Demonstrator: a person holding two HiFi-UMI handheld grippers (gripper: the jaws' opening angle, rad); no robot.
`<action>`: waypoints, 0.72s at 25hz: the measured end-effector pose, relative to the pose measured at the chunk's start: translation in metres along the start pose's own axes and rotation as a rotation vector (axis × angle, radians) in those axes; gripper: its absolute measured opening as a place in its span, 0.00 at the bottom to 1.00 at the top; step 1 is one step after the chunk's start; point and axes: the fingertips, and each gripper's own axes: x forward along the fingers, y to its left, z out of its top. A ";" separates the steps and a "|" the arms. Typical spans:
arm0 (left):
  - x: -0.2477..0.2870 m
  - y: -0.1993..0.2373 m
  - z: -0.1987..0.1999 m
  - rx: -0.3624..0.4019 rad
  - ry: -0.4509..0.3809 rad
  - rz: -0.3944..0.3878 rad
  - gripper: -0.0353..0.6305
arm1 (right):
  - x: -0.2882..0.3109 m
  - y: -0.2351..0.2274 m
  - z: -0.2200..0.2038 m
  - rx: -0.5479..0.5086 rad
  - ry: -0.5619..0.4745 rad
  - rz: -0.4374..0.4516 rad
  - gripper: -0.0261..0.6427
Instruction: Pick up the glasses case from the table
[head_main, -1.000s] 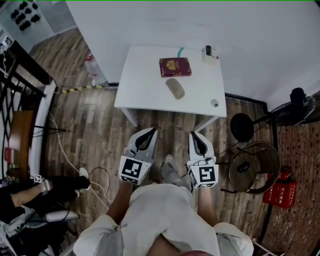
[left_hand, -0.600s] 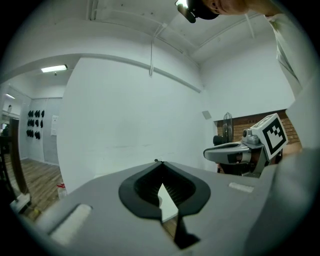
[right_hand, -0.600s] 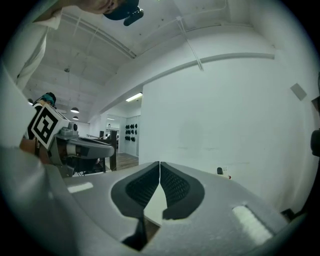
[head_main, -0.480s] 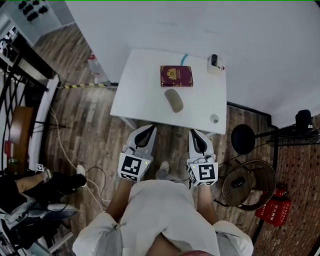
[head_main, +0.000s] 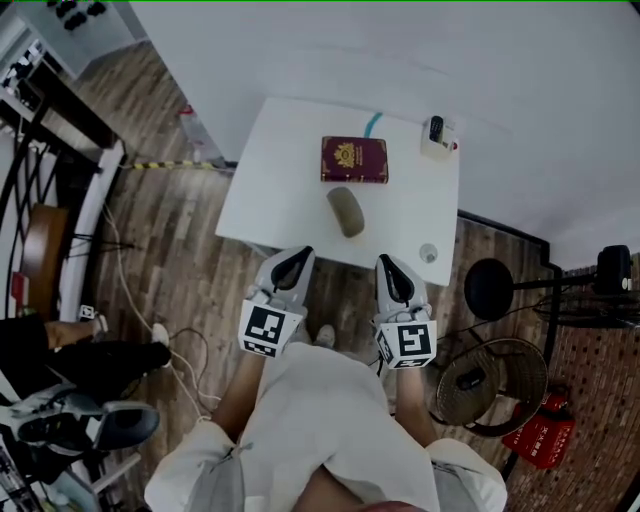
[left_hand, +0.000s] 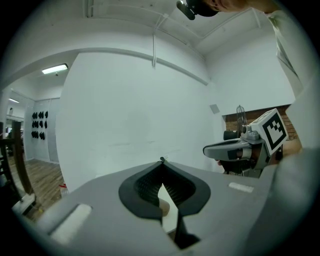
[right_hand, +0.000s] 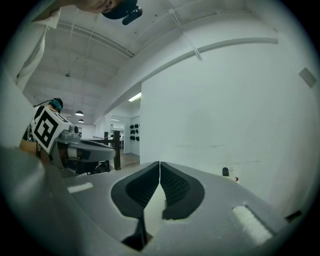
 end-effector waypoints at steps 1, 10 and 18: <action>0.003 0.001 -0.001 0.000 0.001 0.001 0.08 | 0.003 -0.003 -0.001 -0.001 0.002 0.001 0.06; 0.034 0.023 -0.006 -0.005 0.011 -0.003 0.08 | 0.041 -0.018 -0.011 -0.004 0.029 0.008 0.06; 0.069 0.047 -0.015 -0.017 0.033 -0.046 0.08 | 0.080 -0.029 -0.019 -0.003 0.068 -0.006 0.06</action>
